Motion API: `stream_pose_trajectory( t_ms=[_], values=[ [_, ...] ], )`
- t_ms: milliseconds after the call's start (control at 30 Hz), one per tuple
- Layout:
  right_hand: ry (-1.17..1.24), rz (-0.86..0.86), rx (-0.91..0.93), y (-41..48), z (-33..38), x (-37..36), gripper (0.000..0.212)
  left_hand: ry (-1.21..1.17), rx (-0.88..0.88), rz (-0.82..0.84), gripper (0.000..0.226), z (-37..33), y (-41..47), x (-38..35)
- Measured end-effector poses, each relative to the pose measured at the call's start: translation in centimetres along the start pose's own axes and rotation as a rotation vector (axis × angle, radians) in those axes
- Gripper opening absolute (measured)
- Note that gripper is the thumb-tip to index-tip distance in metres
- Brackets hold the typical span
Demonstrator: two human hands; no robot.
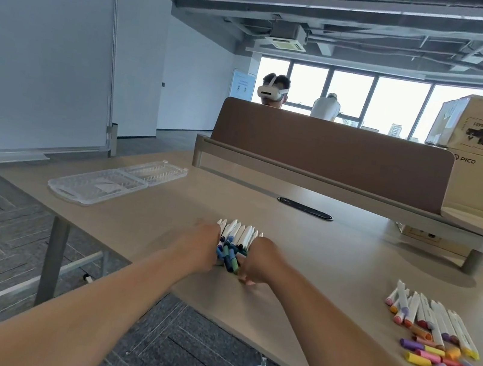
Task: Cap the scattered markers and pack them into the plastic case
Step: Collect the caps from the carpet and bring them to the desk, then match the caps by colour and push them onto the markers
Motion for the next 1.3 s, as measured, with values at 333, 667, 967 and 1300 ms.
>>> stream_pose_trajectory(
  t_ms=[333, 667, 967, 1300],
  values=[
    [0.252, -0.3, 0.041, -6.2, -3.3, 3.3, 0.005, -0.276, 0.013, -0.096, 0.025, -6.3, -3.4, 3.2],
    [0.387, -0.402, -0.136, -13.4, -16.5, 6.4, 0.02, -0.575, -0.151, -0.003, 0.021, -20.1, -5.6, 1.4],
    [0.474, -0.46, -0.343, -16.8, -29.6, 6.4, 0.017, -0.607, -0.308, 0.136, 0.019, -31.0, -5.0, -1.9],
    [0.418, -0.418, -0.493, -13.7, -37.8, 4.8, 0.018, -0.499, -0.358, 0.189, 0.016, -35.8, -0.4, -6.0]
  ],
)
Point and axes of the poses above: each hand's wrist, its own y-axis towards the middle knuckle, its own x-axis out of the back of the hand, z = x × y, the point moved 3 cm from there along y, towards the middle knuckle, and after that the axes turned 1 degree about x, right-handed, at the moved point
